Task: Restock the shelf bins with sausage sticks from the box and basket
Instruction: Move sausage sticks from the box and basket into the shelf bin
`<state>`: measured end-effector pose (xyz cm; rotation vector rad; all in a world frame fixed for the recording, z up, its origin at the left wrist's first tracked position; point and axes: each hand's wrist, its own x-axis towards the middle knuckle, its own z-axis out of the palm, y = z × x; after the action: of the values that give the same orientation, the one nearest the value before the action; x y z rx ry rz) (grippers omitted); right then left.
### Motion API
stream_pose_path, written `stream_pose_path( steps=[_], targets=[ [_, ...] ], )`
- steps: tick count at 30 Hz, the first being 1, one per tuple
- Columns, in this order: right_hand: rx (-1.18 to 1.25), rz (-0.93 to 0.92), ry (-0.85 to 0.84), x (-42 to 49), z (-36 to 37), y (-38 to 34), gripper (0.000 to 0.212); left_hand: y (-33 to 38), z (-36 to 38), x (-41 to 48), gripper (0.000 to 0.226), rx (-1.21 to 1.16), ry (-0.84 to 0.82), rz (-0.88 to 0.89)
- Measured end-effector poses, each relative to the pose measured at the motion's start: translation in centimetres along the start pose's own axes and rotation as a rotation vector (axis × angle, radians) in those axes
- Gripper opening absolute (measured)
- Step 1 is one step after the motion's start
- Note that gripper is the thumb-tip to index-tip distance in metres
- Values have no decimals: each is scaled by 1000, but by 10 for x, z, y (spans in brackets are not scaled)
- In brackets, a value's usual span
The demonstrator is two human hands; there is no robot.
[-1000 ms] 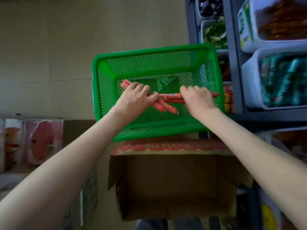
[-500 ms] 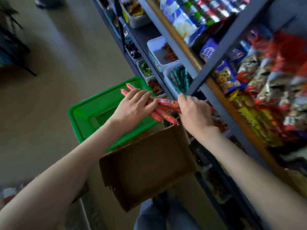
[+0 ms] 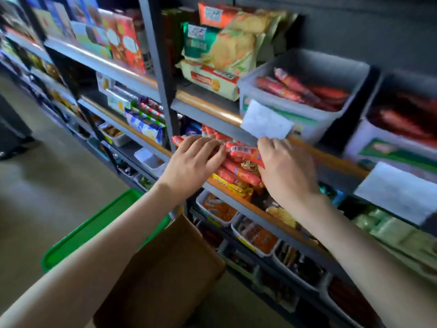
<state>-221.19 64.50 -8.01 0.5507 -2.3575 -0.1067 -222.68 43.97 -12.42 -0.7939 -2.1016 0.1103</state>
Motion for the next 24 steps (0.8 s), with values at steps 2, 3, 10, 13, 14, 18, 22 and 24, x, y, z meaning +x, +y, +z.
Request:
stream_pose_path(
  steps=[2, 3, 10, 13, 14, 18, 22, 24],
  targets=[
    [-44, 53, 35, -8, -28, 25, 34, 16, -10, 33, 24, 23, 76, 33],
    [-56, 77, 48, -11, -39, 35, 33, 23, -14, 47, 24, 30, 114, 45],
    [-101, 303, 208, -40, -99, 106, 26, 44, -22, 129, 27, 44, 243, 183],
    [-136, 373, 232, -41, -106, 128, 28, 31, -10, 147, 28, 66, 240, 184],
    [-151, 389, 214, -39, -105, 131, 30, 25, -6, 150, 28, 73, 243, 181],
    [-214, 396, 157, -13, -89, 135, 29, -6, 8, 153, 30, 97, 250, 173],
    [-268, 382, 128, 35, -69, 128, 34, -46, 16, 151, 34, 99, 265, 149],
    [-330, 366, 93, 61, -58, 119, 37, -64, 20, 151, 30, 85, 266, 132]
  ],
)
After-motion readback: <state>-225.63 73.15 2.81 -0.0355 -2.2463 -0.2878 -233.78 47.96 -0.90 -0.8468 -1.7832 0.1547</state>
